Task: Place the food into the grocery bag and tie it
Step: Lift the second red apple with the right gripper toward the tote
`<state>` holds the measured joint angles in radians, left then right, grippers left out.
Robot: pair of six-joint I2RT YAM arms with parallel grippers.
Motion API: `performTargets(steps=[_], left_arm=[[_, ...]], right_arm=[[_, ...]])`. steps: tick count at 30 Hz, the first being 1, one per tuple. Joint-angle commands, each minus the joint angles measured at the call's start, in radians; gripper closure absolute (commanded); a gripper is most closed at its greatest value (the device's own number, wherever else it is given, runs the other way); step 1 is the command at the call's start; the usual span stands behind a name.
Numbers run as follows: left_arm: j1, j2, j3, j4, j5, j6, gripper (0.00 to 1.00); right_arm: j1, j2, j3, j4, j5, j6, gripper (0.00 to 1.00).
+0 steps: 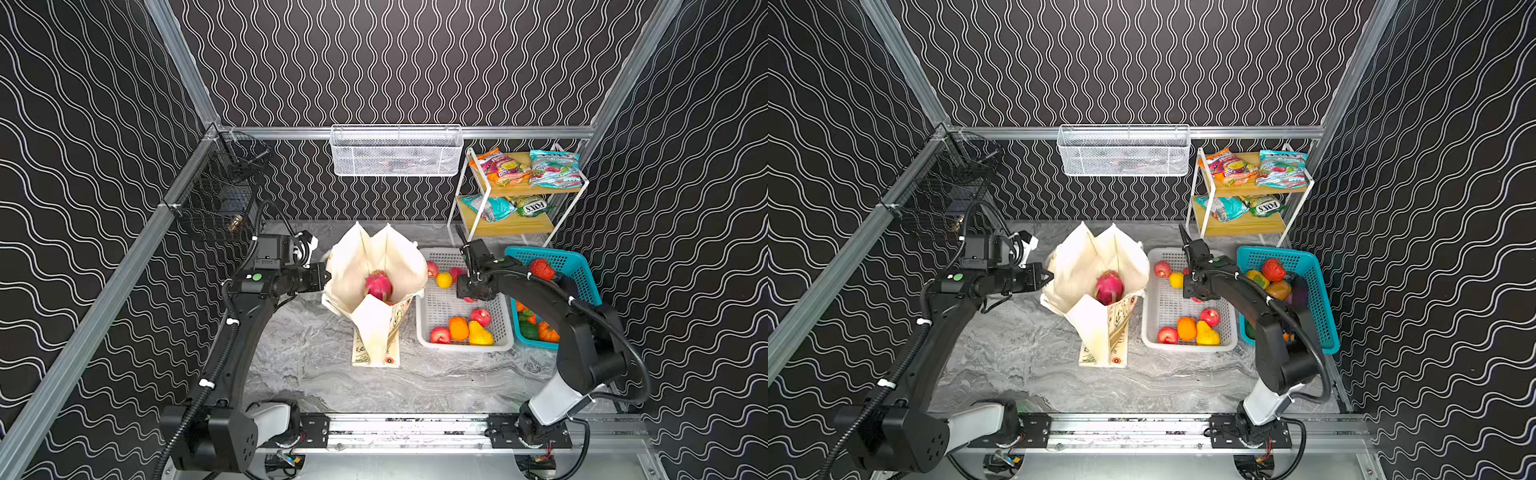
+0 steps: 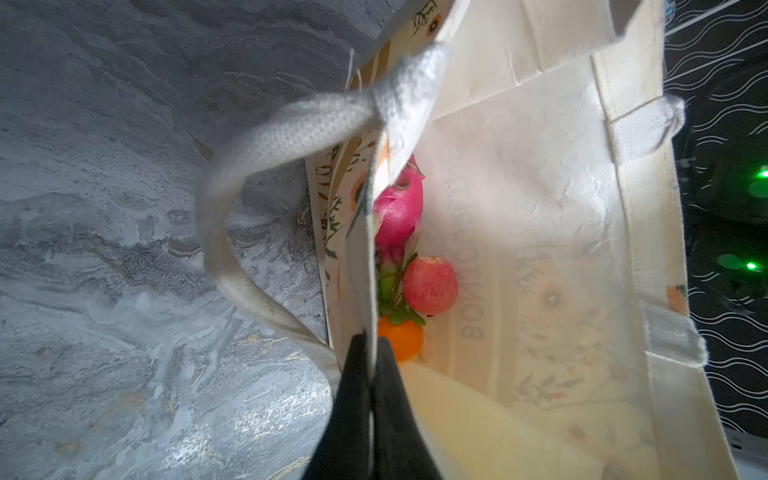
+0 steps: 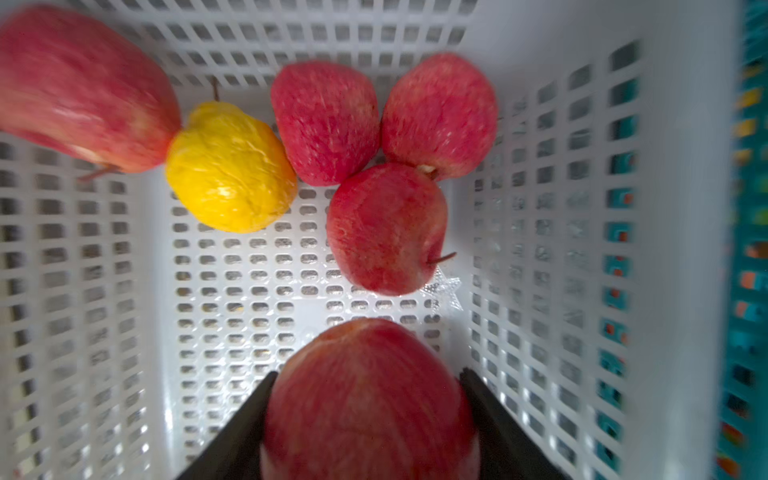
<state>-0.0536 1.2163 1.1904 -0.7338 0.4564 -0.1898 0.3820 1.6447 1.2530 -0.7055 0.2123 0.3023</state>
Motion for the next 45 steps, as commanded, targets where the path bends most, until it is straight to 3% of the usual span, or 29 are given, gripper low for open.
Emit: performTargets(steps=[1,9,14,27,36,45], left_arm=[[0.000,0.003,0.001,0.007,0.016,-0.004,1.00],[0.000,0.002,0.018,0.005,0.013,-0.007,1.00],[0.000,0.000,0.034,-0.006,0.012,-0.002,1.00],[0.000,0.017,0.069,-0.009,0.031,-0.005,1.00],[0.000,0.016,0.058,0.000,0.036,-0.007,1.00],[0.000,0.002,0.044,0.008,0.044,-0.009,1.00]], right_arm=[[0.005,-0.040,0.034,-0.057,0.002,0.009,0.47],[0.014,-0.115,0.171,-0.139,-0.009,-0.009,0.47],[0.104,-0.141,0.282,-0.143,0.034,-0.034,0.48],[0.361,0.093,0.758,-0.256,0.044,-0.098,0.48],[0.478,0.234,0.874,-0.249,-0.025,-0.115,0.48],[0.532,0.304,0.818,-0.216,-0.087,-0.107,0.48]])
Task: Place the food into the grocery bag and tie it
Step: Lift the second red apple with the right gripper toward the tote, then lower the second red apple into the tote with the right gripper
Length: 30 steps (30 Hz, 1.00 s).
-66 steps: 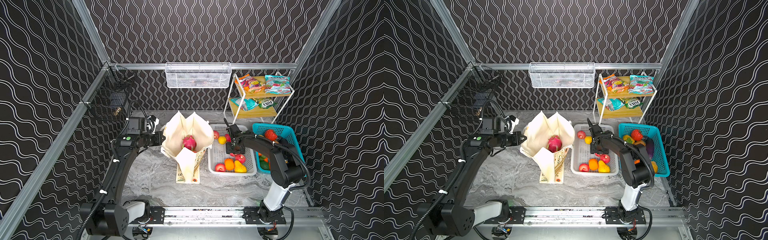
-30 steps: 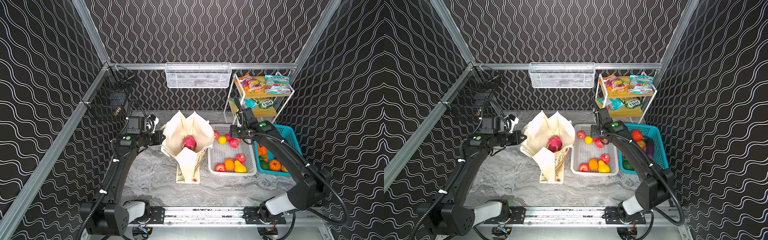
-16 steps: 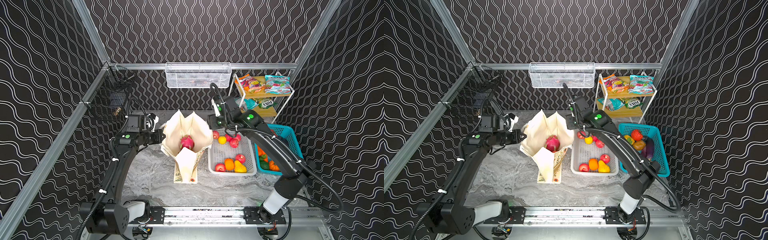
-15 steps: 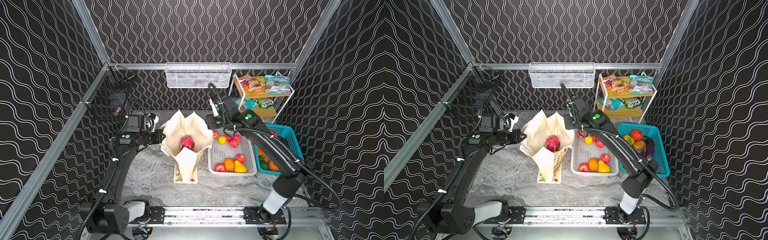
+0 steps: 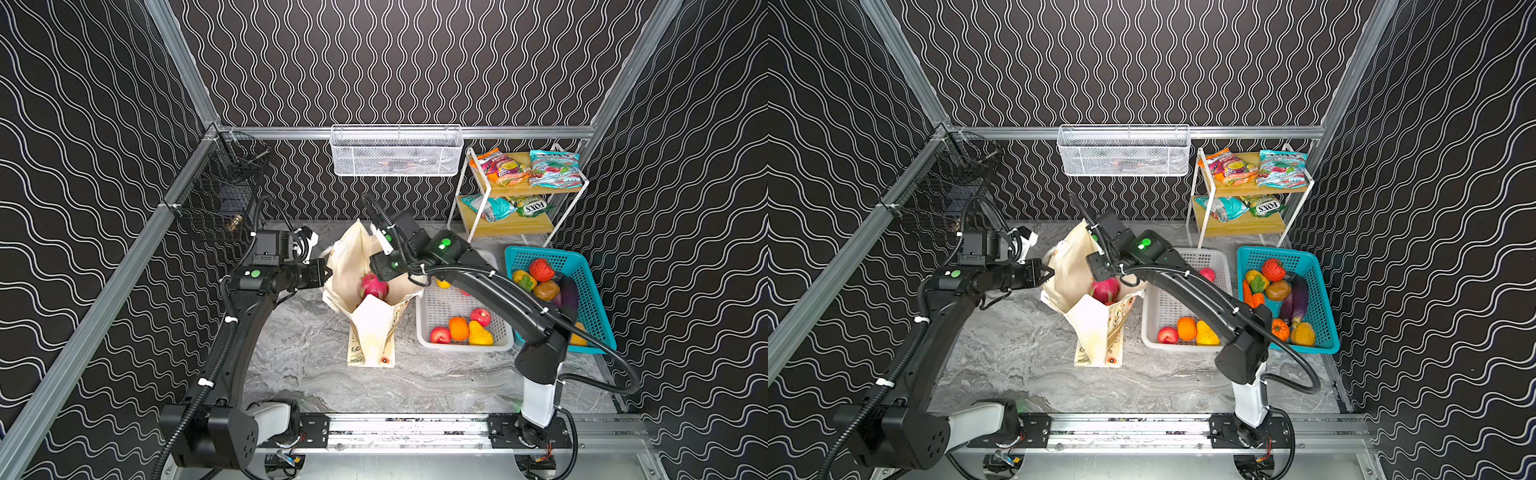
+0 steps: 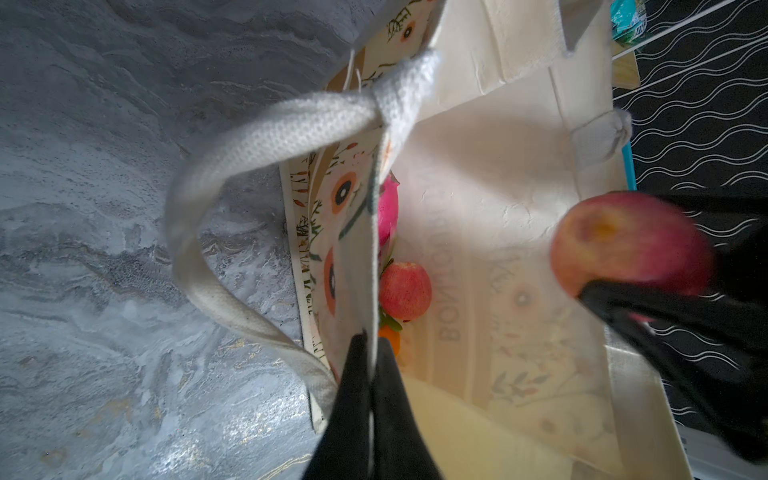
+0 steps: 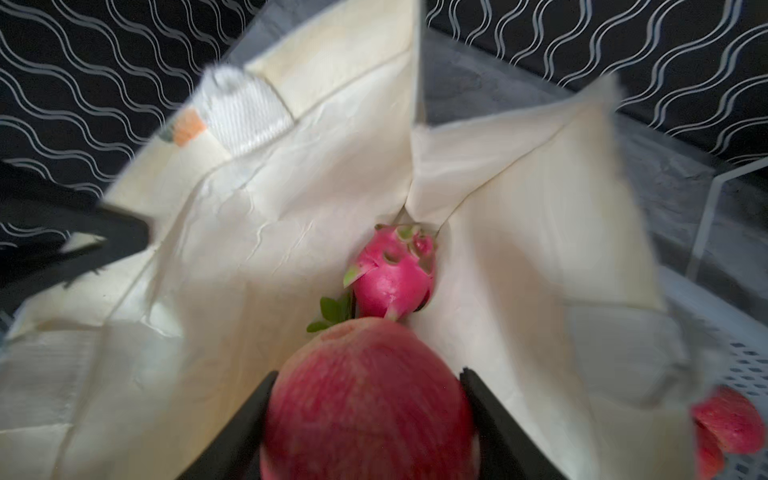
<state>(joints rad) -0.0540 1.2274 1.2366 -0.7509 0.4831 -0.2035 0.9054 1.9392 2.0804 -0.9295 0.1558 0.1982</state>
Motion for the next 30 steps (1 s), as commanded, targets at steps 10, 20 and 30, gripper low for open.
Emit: performTargets(steps=[10,20,30], left_arm=[[0.000,-0.021,-0.002,0.027,0.020,0.000,1.00],[0.000,-0.031,0.009,0.006,0.013,0.004,1.00],[0.001,-0.039,-0.008,0.015,0.017,-0.008,1.00]], right_arm=[[0.048,0.046,-0.056,0.010,-0.078,0.009,0.48],[0.056,0.051,-0.134,-0.010,-0.119,0.013,0.48],[0.056,0.093,-0.164,-0.059,-0.141,0.004,0.46]])
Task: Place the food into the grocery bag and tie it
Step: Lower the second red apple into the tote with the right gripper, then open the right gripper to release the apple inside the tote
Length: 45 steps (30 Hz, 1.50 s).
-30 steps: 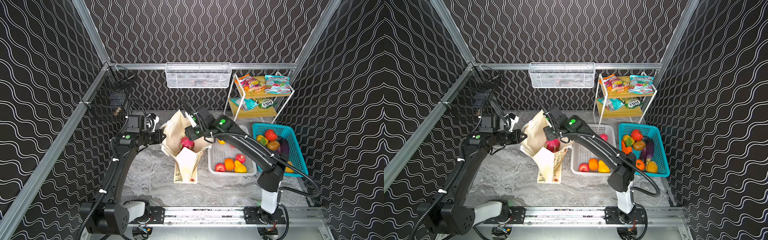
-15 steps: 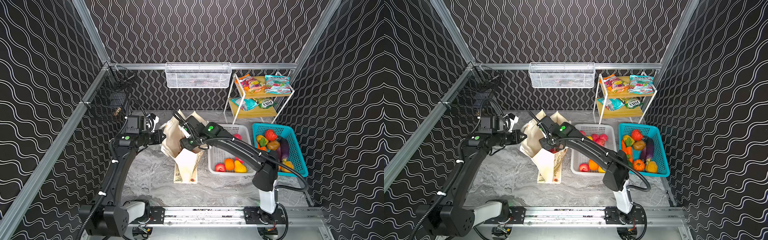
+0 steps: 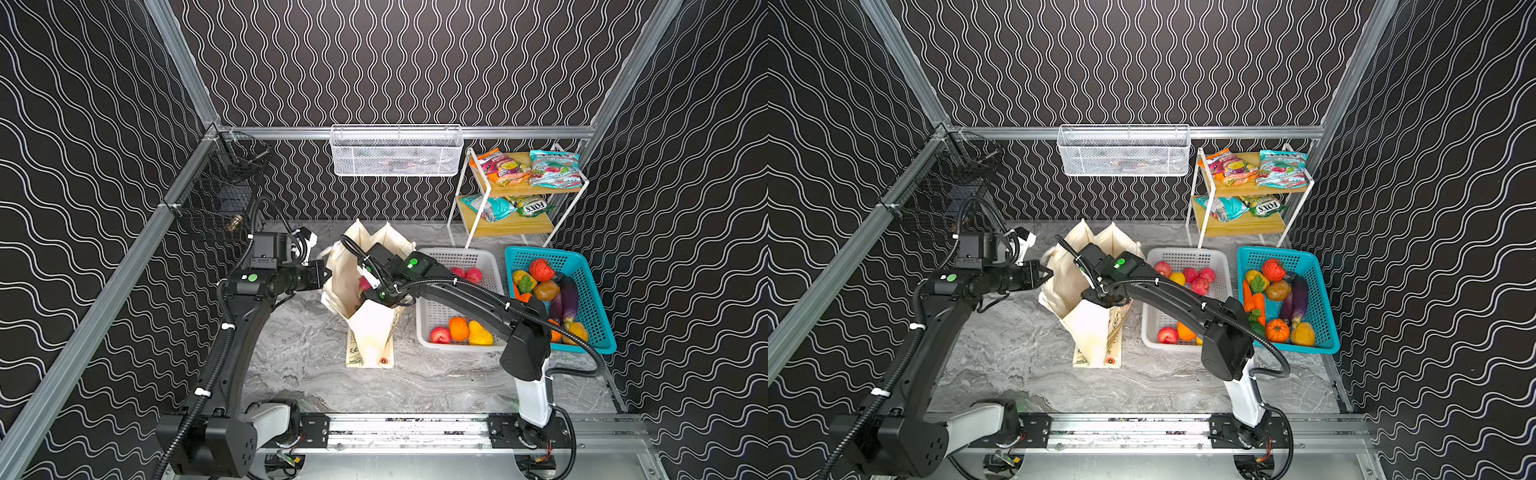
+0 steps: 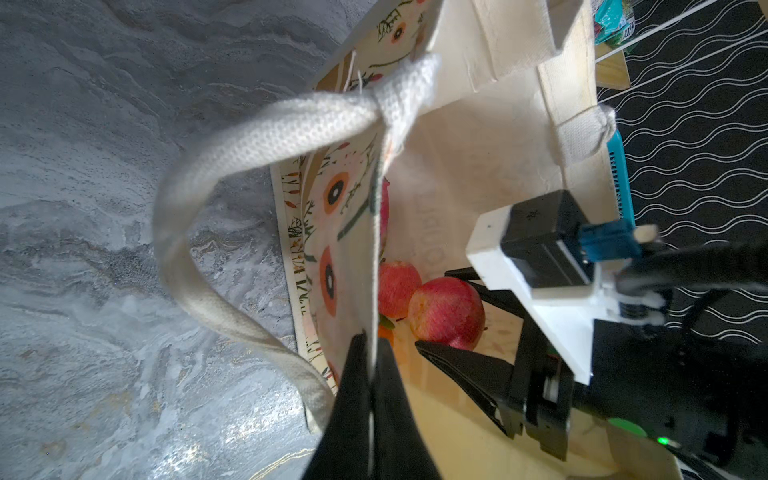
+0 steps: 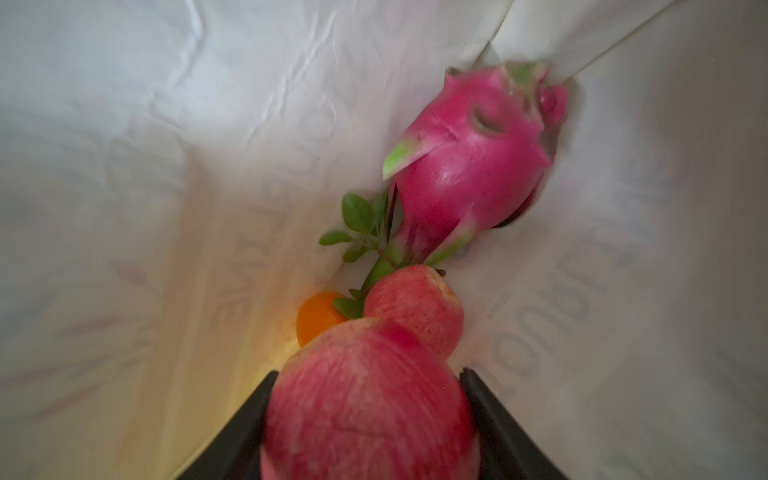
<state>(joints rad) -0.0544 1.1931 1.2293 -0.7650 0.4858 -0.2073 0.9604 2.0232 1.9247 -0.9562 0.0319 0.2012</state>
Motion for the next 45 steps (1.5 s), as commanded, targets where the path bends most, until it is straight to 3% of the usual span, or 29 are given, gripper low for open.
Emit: performTargets(steps=[1,20,30,45], left_arm=[[0.001,-0.005,-0.002,0.029,0.013,-0.003,1.00],[0.001,-0.027,-0.003,0.012,0.013,0.009,1.00],[0.001,-0.031,-0.005,0.007,0.010,0.002,1.00],[0.001,-0.032,0.006,-0.020,-0.004,0.013,1.00]], right_arm=[[0.001,0.013,-0.013,-0.032,-0.019,0.000,0.46],[-0.011,0.096,-0.057,-0.025,-0.007,-0.019,0.42],[-0.032,0.081,-0.157,0.070,-0.007,-0.006,0.38],[-0.038,0.091,-0.172,0.090,0.017,-0.015,0.25]])
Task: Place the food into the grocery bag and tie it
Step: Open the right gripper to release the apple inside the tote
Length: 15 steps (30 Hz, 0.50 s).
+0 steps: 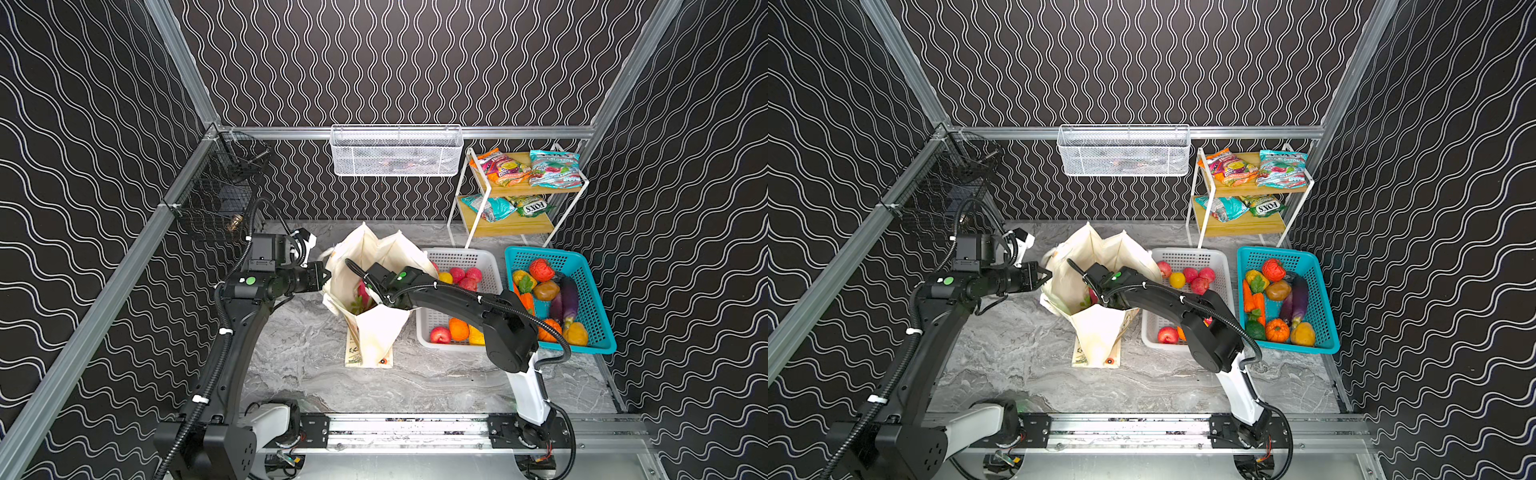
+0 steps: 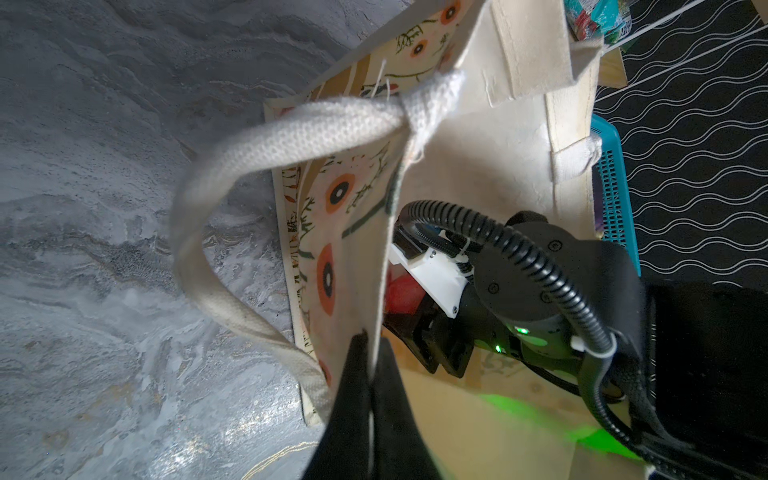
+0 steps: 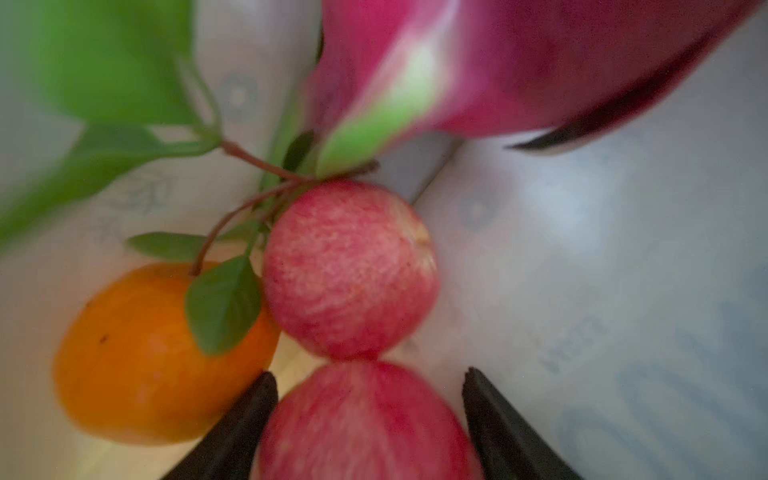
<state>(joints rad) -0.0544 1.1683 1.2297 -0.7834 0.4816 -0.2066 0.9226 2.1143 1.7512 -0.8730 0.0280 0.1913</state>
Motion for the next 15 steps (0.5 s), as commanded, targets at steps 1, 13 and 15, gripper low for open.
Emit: performTargets(steps=[1,13,15], left_arm=[[0.001,-0.010,0.002,-0.004,-0.002,0.012,1.00],[0.001,-0.012,-0.007,0.010,0.002,0.007,1.00],[0.001,-0.010,-0.008,0.009,0.003,0.008,1.00]], right_arm=[[-0.001,-0.001,0.006,0.004,0.022,-0.008,0.24],[0.000,-0.018,0.042,0.000,0.056,0.002,0.07],[0.000,-0.018,0.050,-0.003,0.056,0.000,0.04]])
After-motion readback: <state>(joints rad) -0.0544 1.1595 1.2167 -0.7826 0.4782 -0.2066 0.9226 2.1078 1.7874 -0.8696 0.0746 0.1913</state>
